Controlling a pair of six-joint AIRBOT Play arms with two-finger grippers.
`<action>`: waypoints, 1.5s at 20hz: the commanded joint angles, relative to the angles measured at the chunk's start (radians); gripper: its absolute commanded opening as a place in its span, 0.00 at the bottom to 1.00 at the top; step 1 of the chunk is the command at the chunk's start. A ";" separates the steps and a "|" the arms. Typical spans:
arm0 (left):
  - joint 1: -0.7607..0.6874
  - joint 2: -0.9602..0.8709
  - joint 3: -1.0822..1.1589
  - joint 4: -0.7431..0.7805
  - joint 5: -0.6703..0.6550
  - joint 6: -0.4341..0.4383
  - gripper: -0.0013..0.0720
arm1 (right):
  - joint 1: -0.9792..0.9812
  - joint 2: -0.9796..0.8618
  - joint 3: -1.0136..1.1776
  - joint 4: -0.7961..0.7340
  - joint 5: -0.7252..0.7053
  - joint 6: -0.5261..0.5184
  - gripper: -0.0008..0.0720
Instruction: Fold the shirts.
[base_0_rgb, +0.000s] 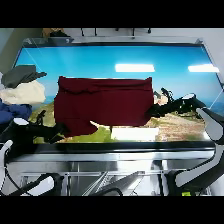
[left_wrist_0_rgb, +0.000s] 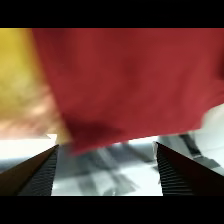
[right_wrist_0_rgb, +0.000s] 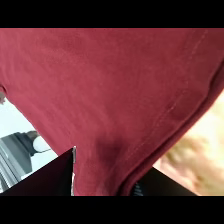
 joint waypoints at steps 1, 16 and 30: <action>-0.110 -0.071 0.052 -0.017 0.123 0.014 0.76 | 0.001 0.001 0.000 0.008 0.064 -0.002 0.53; -0.115 0.039 0.238 0.197 -0.071 -0.002 0.04 | -0.003 0.003 0.000 0.007 0.253 0.004 0.45; -0.092 0.199 0.237 0.199 -0.266 -0.011 0.04 | -0.089 0.239 -0.116 -0.231 0.139 0.173 0.04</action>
